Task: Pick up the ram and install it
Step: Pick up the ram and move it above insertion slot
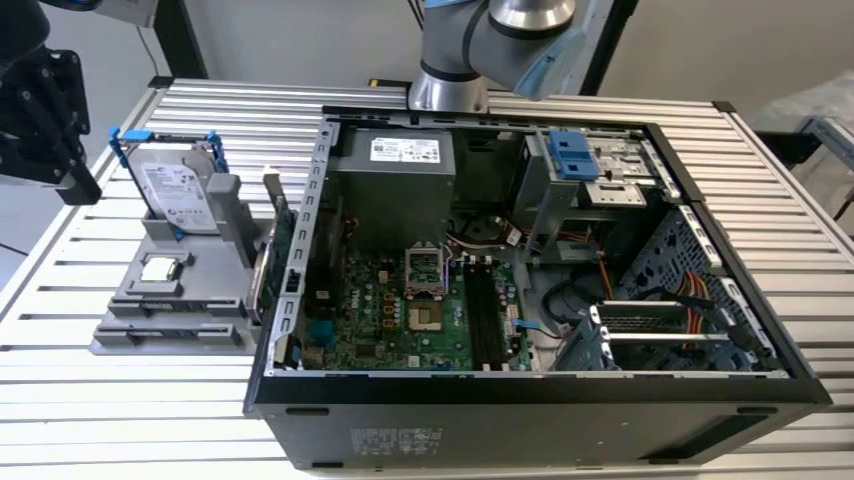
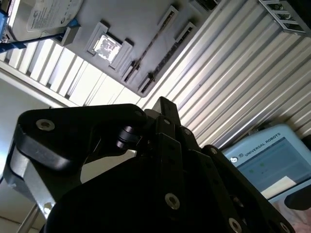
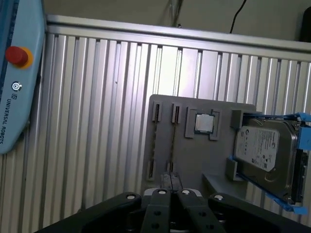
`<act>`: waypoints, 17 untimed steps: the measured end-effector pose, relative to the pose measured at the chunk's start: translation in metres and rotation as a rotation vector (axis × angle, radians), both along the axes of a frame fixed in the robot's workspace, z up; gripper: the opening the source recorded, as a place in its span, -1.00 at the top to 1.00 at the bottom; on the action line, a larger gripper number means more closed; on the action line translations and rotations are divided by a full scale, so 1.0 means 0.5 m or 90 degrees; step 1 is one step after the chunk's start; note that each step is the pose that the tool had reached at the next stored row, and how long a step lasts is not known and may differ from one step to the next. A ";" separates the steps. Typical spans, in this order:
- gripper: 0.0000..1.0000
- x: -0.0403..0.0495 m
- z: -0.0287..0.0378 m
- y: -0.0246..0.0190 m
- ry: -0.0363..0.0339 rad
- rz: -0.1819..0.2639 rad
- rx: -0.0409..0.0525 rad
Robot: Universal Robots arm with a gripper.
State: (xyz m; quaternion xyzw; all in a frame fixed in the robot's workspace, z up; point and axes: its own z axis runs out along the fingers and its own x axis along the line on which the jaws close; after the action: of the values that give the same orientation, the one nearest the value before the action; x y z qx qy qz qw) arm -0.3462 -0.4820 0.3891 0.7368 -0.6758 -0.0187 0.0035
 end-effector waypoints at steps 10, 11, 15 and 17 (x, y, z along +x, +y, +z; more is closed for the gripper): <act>1.00 0.000 -0.003 0.0037 -0.0048 -0.009 0.0026; 1.00 0.000 -0.004 0.0040 -0.0052 -0.012 0.0026; 1.00 0.000 -0.004 0.0045 -0.0056 -0.019 0.0025; 1.00 0.000 -0.004 0.0045 -0.0056 -0.019 0.0025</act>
State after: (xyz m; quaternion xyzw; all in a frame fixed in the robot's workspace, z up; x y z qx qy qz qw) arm -0.3462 -0.4797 0.3871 0.7266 -0.6869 -0.0168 -0.0012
